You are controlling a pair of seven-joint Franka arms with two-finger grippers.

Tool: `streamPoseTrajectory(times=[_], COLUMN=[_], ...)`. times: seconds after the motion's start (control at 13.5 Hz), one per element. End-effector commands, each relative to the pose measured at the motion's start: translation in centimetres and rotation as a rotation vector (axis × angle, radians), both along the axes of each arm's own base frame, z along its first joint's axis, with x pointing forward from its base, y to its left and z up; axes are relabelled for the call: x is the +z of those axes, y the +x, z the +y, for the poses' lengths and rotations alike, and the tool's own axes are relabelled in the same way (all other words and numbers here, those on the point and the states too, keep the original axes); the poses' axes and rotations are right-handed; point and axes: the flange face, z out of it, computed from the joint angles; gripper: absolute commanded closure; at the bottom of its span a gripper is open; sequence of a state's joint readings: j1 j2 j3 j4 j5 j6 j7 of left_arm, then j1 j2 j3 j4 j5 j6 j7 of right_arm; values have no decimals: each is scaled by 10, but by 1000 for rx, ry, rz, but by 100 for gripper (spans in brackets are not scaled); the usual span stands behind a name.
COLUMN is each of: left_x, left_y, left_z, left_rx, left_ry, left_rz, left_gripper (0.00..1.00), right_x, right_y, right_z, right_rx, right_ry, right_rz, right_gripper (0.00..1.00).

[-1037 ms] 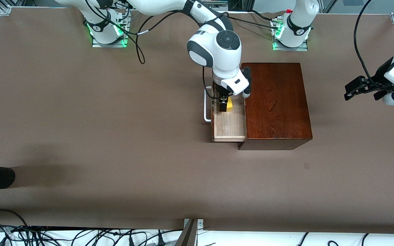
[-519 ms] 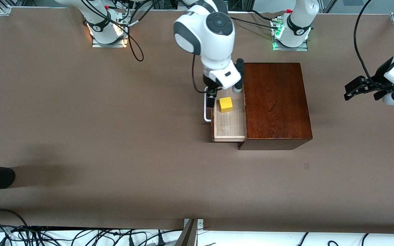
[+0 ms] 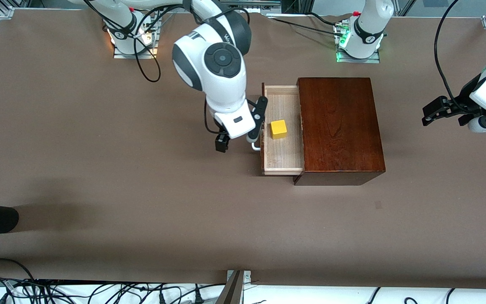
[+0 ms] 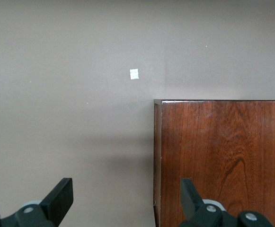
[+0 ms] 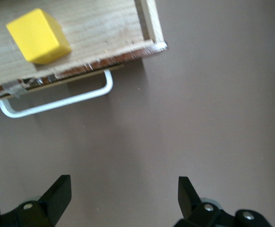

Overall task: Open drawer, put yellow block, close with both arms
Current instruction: 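Withdraw the right gripper while the left gripper moves over the drawer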

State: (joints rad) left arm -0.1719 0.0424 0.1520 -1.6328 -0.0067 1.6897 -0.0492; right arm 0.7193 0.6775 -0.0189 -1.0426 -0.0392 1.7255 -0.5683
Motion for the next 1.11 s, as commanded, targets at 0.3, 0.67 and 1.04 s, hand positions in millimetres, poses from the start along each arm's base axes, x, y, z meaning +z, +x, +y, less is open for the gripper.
streamPoseTrajectory(times=[0.3, 0.67, 1.04], left_x=[0, -8, -18], left_y=[18, 25, 33], left_z=[-13, -45, -161], left_rx=[-16, -24, 42], left_ry=[-63, -61, -28], left_rz=[-6, 12, 130], left_gripper=[0, 0, 0], right_x=[20, 55, 70], right_y=[59, 68, 52], right_z=[-129, -235, -309], right_rx=[-198, -402, -778], right_ry=[67, 90, 111], right_rz=[64, 16, -8], right_gripper=[0, 0, 0])
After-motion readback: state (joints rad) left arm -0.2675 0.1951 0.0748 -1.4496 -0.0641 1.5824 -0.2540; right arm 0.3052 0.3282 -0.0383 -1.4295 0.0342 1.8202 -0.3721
